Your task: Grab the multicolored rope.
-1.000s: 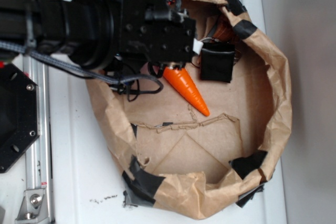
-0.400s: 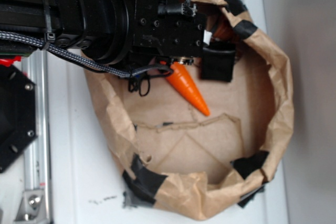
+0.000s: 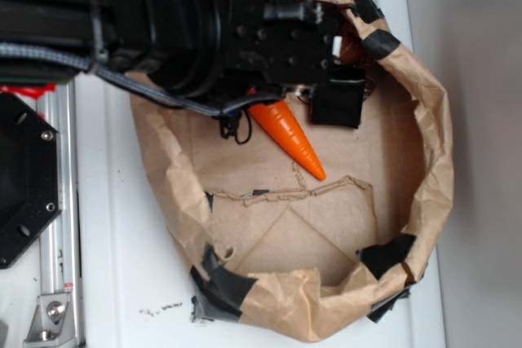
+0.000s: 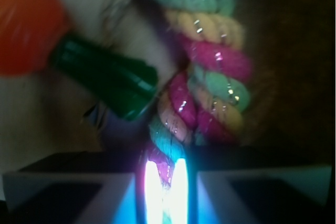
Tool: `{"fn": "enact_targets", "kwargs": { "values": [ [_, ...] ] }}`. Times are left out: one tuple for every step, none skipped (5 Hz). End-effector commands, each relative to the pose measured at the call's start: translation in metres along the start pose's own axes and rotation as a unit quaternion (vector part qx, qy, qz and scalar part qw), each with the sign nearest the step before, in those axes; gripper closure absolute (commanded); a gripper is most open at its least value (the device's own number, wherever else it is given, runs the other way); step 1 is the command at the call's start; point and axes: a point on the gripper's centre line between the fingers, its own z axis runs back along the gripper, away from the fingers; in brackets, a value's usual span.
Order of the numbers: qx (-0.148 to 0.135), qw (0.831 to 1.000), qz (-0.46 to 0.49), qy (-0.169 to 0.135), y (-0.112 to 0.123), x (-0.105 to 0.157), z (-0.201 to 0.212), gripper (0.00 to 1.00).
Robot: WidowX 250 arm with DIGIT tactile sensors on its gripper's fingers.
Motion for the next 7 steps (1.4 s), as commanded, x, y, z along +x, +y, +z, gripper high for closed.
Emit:
{"fn": "enact_targets", "kwargs": {
  "values": [
    [-0.025, 0.993, 0.057, -0.099, 0.02, -0.002, 0.066, 1.0],
    [-0.029, 0.99, 0.061, -0.122, 0.03, -0.001, 0.071, 1.0],
    [-0.041, 0.988, 0.049, -0.139, 0.031, 0.011, 0.071, 0.28],
    [-0.028, 0.987, 0.02, -0.155, 0.02, 0.024, 0.065, 0.0],
    [-0.035, 0.983, -0.017, -0.178, 0.007, 0.035, 0.066, 0.0],
    [-0.055, 0.98, -0.016, -0.19, -0.004, 0.042, 0.068, 0.0],
    [-0.064, 0.979, 0.014, -0.193, -0.014, 0.052, 0.059, 0.0]
  ]
}}
